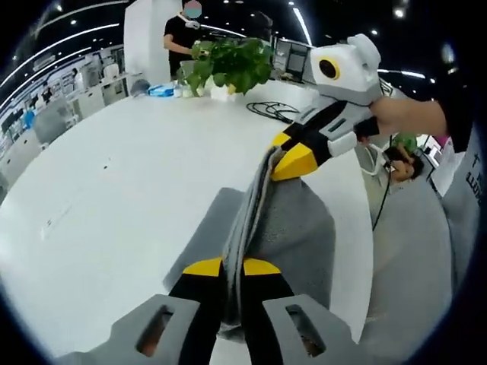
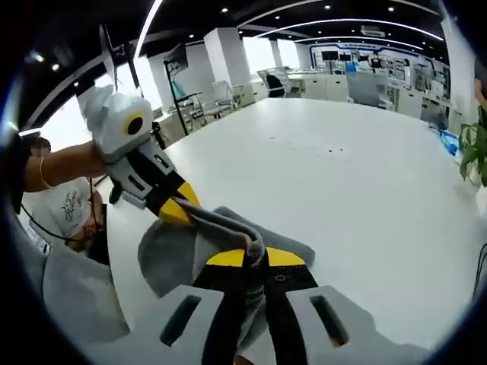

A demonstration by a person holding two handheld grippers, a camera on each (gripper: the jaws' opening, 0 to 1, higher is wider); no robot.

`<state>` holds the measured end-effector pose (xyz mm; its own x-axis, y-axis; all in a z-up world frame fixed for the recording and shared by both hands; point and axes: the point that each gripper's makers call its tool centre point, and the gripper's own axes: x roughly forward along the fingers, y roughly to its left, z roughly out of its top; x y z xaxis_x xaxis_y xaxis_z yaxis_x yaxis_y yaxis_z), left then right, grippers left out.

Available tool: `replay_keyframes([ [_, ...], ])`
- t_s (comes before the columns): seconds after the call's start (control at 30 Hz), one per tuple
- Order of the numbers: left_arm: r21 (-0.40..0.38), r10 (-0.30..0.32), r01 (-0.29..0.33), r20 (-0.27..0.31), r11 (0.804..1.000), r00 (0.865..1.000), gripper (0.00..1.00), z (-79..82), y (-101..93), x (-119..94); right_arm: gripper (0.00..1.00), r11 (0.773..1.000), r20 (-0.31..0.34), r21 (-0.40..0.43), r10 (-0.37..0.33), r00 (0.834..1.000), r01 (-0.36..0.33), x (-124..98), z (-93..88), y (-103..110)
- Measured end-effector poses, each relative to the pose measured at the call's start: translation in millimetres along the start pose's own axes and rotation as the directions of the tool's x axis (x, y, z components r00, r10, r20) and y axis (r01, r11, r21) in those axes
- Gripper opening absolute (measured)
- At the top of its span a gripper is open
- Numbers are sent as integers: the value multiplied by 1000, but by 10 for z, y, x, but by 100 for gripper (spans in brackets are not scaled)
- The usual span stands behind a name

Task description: Fold the towel on the table until its edges align and the towel forms a compact rectangular stack.

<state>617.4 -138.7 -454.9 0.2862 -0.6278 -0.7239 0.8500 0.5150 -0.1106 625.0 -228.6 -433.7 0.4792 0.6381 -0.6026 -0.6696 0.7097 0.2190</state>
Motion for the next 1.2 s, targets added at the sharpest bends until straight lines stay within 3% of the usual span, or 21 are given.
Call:
replay_keyframes([
  [0.23,-25,-28,27,-34,999,999,10,-74,75,247,5,998,-33,56,-24,999,26,127,-130,-141],
  [0.43,-15,37,-38,-41,999,998,15,-157,147,387,6,995,-56,76,-66,996,70,243,-203,-318],
  [0.5,10,76,-76,-36,997,996,20,-135,168,375,6,994,-60,75,-74,995,78,256,-213,-342],
  [0.67,-11,145,-145,-12,989,989,32,-135,345,298,7,993,-42,70,-92,995,95,218,-163,-375],
  [0.77,-25,205,-204,13,979,979,25,-121,483,214,8,992,-26,54,-112,993,113,185,-116,-415],
  [0.87,-109,207,-201,52,974,977,24,-69,523,158,8,992,-10,57,-116,993,116,151,-97,-448],
  [1.1,-151,240,-225,88,963,967,26,-18,521,-36,13,991,3,41,-128,992,128,29,-61,-416],
  [1.2,-150,246,-229,105,962,964,31,1,474,-92,15,992,5,29,-124,992,124,-26,-63,-365],
])
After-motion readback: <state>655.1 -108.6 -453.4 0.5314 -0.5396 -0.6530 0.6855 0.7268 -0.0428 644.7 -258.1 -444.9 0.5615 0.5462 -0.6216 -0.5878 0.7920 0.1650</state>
